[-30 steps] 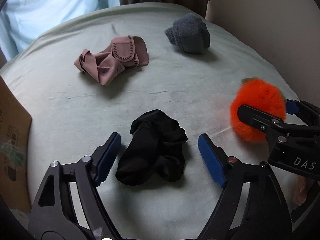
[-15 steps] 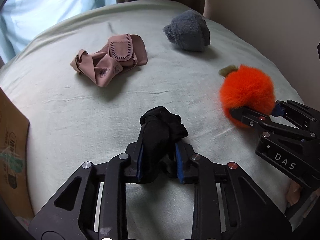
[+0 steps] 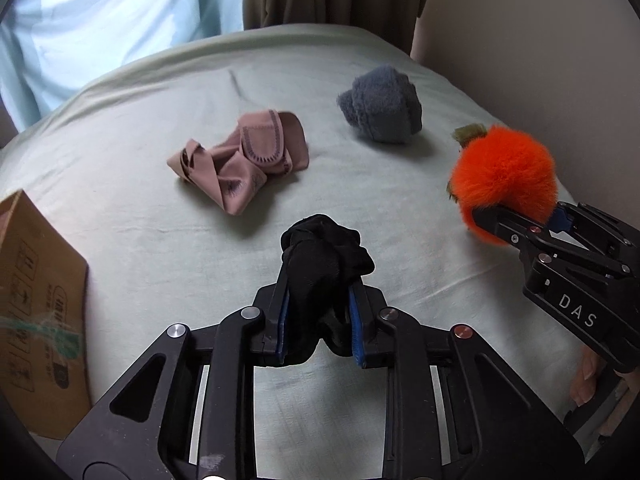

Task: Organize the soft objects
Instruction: 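Carry the black sock and orange pompom over the box with both tools, then open both tools to drop the sock and pompom into the box, then lift both tools away from the box toward the pink cloth and grey sock, then grasp the pink cloth with the left tool while the right tool grasps the grey sock, then carry the pink cloth and grey sock over the box with both tools, then open both tools to drop the cloth and sock into the box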

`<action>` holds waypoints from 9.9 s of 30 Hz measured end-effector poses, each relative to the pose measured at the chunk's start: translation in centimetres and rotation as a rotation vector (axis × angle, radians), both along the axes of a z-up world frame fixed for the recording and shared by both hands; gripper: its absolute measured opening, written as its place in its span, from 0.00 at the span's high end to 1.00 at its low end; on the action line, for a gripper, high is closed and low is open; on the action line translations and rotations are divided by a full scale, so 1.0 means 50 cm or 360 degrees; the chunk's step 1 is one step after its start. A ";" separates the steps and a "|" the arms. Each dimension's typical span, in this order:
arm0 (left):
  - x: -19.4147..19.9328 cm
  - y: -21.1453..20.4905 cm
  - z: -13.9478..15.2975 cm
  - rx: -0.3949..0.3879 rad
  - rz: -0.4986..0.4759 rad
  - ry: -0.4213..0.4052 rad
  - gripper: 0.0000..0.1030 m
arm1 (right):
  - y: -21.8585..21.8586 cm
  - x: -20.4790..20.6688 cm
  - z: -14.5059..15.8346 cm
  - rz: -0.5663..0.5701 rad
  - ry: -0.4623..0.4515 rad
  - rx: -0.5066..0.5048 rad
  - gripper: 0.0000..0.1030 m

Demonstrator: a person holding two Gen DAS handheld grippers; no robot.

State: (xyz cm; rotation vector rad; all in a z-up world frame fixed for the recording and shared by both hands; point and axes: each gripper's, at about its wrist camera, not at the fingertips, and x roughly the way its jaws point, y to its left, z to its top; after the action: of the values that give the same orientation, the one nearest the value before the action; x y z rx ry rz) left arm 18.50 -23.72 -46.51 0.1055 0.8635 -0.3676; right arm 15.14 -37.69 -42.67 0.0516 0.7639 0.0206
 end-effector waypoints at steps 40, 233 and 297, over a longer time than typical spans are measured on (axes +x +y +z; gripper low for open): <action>-0.090 0.733 0.636 -0.0095 0.0365 -0.0198 0.80 | 0.626 -0.112 0.561 0.0227 -0.0182 0.0078 0.65; 0.280 0.013 0.202 -0.0179 0.0237 0.0122 0.72 | -0.017 0.281 0.163 0.0007 0.0122 0.0157 0.56; 0.185 0.849 0.178 0.0094 0.0332 0.0823 0.72 | 0.793 0.154 0.145 0.0288 0.0993 0.0198 0.56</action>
State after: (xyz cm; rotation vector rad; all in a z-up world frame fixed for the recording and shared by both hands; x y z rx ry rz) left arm 27.74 18.75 -37.60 -0.0286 1.3845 -0.1720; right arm 22.82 1.97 -35.42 0.1099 1.3890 0.2332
